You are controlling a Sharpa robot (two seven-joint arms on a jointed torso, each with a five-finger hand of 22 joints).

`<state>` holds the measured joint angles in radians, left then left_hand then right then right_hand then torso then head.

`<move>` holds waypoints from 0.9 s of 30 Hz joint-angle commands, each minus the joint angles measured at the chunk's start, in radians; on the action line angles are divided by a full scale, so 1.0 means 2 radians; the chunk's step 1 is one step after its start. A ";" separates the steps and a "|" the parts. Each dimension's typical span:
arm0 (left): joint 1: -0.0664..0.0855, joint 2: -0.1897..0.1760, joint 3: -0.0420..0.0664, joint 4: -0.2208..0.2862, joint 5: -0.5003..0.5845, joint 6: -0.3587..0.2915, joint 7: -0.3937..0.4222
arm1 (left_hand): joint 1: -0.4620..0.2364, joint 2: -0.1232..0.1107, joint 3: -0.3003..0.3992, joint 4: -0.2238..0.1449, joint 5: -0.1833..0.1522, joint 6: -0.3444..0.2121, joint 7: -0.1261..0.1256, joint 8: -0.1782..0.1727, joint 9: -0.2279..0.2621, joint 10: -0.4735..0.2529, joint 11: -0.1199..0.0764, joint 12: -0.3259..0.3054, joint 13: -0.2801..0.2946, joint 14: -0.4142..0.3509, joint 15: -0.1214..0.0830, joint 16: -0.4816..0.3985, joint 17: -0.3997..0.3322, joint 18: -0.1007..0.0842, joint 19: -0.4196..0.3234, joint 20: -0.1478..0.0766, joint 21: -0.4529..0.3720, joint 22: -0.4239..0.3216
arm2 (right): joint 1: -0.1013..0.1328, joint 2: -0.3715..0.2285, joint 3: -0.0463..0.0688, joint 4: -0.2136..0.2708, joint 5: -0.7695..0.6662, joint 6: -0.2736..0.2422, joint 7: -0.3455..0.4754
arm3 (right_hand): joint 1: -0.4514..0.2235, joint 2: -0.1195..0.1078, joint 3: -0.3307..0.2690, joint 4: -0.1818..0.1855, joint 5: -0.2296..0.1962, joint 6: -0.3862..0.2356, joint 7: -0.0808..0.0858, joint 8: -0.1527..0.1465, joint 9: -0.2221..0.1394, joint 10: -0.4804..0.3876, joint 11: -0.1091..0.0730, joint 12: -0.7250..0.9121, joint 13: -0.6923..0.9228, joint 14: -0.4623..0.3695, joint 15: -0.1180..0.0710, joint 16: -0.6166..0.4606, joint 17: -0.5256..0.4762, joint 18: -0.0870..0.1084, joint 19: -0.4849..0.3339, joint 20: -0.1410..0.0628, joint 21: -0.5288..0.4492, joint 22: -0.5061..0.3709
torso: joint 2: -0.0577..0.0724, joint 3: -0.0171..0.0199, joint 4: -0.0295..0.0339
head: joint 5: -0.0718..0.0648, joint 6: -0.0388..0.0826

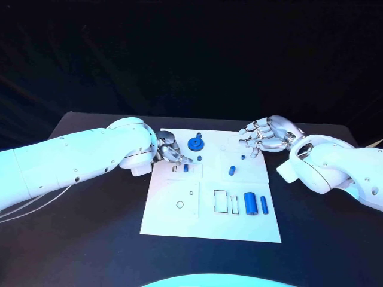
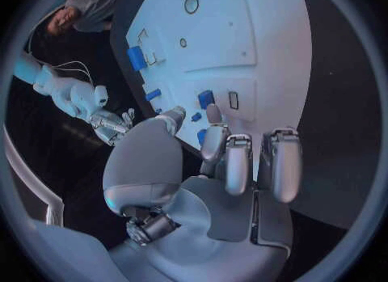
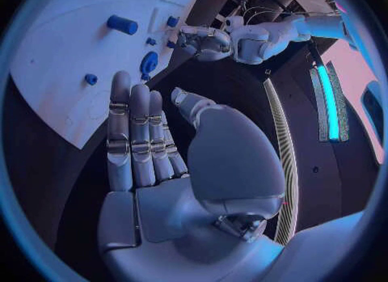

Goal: Assemble the parts on the task board

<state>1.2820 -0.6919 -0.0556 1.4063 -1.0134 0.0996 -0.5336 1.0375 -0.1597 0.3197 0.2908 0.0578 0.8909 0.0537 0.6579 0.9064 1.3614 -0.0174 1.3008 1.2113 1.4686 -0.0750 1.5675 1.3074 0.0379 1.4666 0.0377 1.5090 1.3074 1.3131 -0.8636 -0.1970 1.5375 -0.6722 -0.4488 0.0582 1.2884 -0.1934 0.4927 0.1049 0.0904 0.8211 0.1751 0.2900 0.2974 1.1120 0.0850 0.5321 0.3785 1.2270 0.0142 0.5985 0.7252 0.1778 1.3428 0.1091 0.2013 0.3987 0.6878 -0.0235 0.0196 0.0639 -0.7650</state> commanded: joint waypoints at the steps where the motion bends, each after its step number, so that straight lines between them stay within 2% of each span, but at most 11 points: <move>1: 0.003 -0.006 0.009 0.002 0.039 0.012 0.005 | 0.014 0.003 -0.006 0.000 0.000 -0.010 0.002 -0.008 -0.003 -0.006 0.003 -0.007 -0.006 0.051 0.003 0.002 0.132 -0.003 0.015 0.001 -0.002 0.057 | -0.001 0.001 0.000 -0.002 0.000 0.005 0.008 | -0.005 0.001 0.001 0.003 -0.002 -0.003 0.000 0.002 -0.001 0.002 0.001 -0.002 -0.001 0.001 0.000 -0.003 -0.001 0.001 -0.001 0.001 -0.001 -0.001 | -0.001 0.0006 0.0002 | 0.000 0.003; 3: 0.009 -0.009 0.015 -0.001 0.049 0.025 0.009 | 0.029 0.009 -0.004 -0.001 0.001 -0.017 0.006 -0.016 -0.007 -0.014 0.006 -0.013 -0.014 0.051 0.006 0.002 0.132 -0.002 0.013 0.003 -0.004 0.055 | -0.001 0.001 0.000 -0.003 0.000 0.005 0.008 | -0.005 0.001 0.001 0.003 -0.002 -0.003 0.000 0.002 -0.001 0.002 0.001 -0.002 -0.001 0.001 0.000 -0.003 -0.001 0.001 -0.001 0.001 -0.001 -0.001 | 0.000 0.0007 0.0000 | 0.000 0.004; 6: 0.024 -0.011 0.019 -0.011 0.061 0.043 0.012 | 0.045 0.014 0.000 -0.001 0.001 -0.029 0.015 -0.033 -0.018 -0.028 0.014 -0.026 -0.030 0.051 0.012 0.002 0.132 0.000 0.008 0.007 -0.008 0.046 | -0.001 0.000 0.000 -0.004 0.000 0.005 0.008 | -0.005 0.001 0.001 0.003 -0.002 -0.003 0.000 0.002 -0.001 0.002 0.001 -0.002 -0.001 0.001 0.000 -0.003 -0.001 0.001 -0.001 0.001 -0.001 -0.001 | 0.001 0.0002 -0.0002 | 0.000 0.007; 11: 0.048 -0.005 0.022 -0.038 0.053 0.069 0.013 | 0.043 0.015 -0.002 0.001 0.001 -0.036 0.021 -0.045 -0.026 -0.039 0.019 -0.035 -0.041 0.051 0.017 0.002 0.132 0.002 0.002 0.011 -0.014 0.035 | -0.001 0.000 0.000 -0.007 0.000 0.004 0.008 | -0.005 0.001 0.001 0.003 -0.002 -0.003 0.000 0.002 -0.001 0.002 0.001 -0.002 -0.001 0.001 0.000 -0.003 -0.001 0.001 -0.001 0.001 -0.001 -0.001 | 0.000 0.0004 0.0002 | 0.001 0.008; 13: 0.055 0.001 0.022 -0.052 0.043 0.078 0.013 | 0.041 0.017 -0.003 0.001 0.001 -0.036 0.022 -0.046 -0.028 -0.040 0.020 -0.035 -0.041 0.051 0.018 0.002 0.132 0.002 0.001 0.012 -0.015 0.033 | -0.001 0.000 0.000 -0.008 0.000 0.004 0.008 | -0.005 0.001 0.001 0.003 -0.002 -0.003 0.000 0.002 -0.001 0.002 0.001 -0.002 -0.001 0.001 0.000 -0.003 -0.001 0.001 -0.001 0.001 -0.001 -0.001 | 0.000 0.0005 0.0004 | 0.001 0.009; 19: 0.063 0.020 0.021 -0.091 0.012 0.102 0.009 | 0.034 0.023 -0.004 0.002 0.001 -0.031 0.022 -0.044 -0.028 -0.042 0.021 -0.035 -0.043 0.051 0.019 0.002 0.132 0.003 0.000 0.013 -0.015 0.032 | -0.001 0.001 0.000 -0.009 0.000 0.004 0.008 | -0.004 0.001 0.001 0.003 -0.001 -0.003 0.000 0.002 -0.001 0.002 0.001 -0.002 -0.001 0.001 0.000 -0.003 -0.001 0.001 -0.001 0.001 -0.001 -0.001 | 0.001 0.0002 -0.0005 | 0.004 0.011; 27: 0.063 0.047 0.010 -0.140 -0.005 0.116 0.012 | 0.030 0.026 -0.005 0.002 0.001 -0.030 0.022 -0.043 -0.028 -0.045 0.021 -0.037 -0.045 0.051 0.019 0.002 0.132 0.003 -0.001 0.013 -0.016 0.031 | -0.001 0.001 0.000 -0.009 0.000 0.004 0.008 | -0.004 0.001 0.001 0.003 -0.001 -0.003 0.000 0.002 -0.001 0.002 0.001 -0.002 -0.001 0.001 0.000 -0.003 -0.001 0.001 -0.001 0.001 -0.001 -0.001 | 0.001 -0.0006 -0.0001 | 0.007 0.012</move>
<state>1.4078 -0.6047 -0.0358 1.1345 -0.9880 0.2816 -0.5228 1.1027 -0.1105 0.3104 0.2924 0.0579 0.8236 0.0964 0.5716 0.8509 1.2809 0.0232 1.2291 1.1213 1.4631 -0.0443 1.5675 1.3073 0.0378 1.4633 0.0592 1.4812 1.3073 1.3123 -0.8627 -0.1970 1.5190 -0.6711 -0.4492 0.0601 1.2883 -0.1934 0.4927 0.1049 0.0905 0.8218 0.1745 0.2899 0.2975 1.1120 0.0850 0.5321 0.3777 1.2270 0.0142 0.5985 0.7241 0.1778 1.3428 0.1091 0.2013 0.3987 0.6899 -0.0236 0.0192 0.0751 -0.7421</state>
